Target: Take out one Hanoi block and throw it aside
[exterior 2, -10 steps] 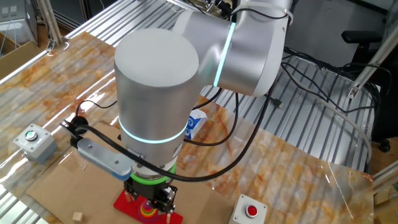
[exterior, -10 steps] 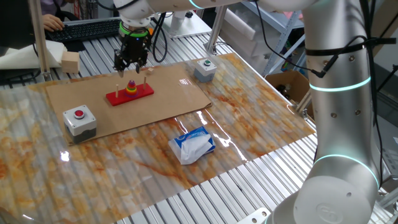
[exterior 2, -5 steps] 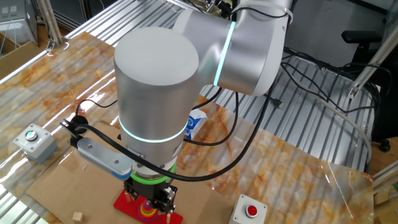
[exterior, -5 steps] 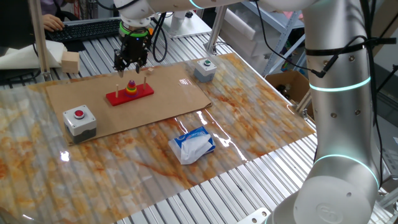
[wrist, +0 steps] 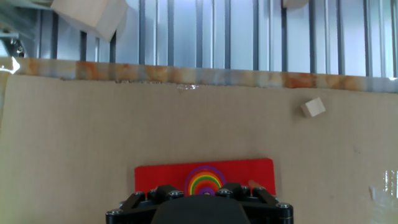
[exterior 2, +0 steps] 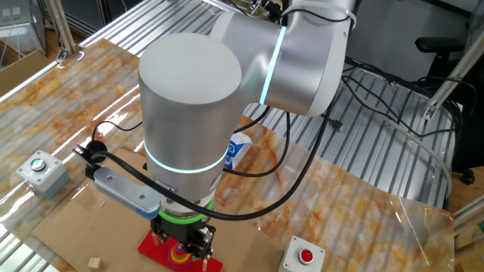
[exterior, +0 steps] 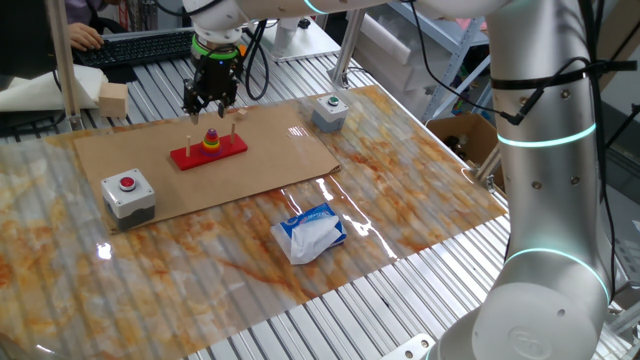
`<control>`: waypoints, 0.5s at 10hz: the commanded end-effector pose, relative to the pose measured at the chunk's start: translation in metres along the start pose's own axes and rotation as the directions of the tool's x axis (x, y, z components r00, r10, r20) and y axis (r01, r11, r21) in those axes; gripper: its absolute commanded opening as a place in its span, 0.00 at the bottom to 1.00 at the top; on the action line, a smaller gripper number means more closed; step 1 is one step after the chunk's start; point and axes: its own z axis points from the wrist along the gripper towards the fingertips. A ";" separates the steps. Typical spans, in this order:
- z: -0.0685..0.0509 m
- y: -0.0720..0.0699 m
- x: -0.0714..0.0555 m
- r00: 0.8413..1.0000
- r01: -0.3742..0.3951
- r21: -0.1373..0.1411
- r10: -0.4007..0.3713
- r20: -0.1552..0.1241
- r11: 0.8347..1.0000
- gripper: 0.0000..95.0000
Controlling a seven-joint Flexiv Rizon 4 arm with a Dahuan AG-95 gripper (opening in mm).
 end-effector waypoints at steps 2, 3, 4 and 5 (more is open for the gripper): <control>0.000 0.000 0.000 1.000 0.002 0.001 -0.002 0.000 1.000 0.60; 0.000 0.000 0.000 1.000 0.002 0.002 -0.002 -0.001 1.000 0.60; 0.000 0.000 0.000 1.000 0.002 0.002 -0.002 -0.001 1.000 0.60; 0.000 0.000 0.000 1.000 -0.002 0.008 0.002 0.004 1.000 0.60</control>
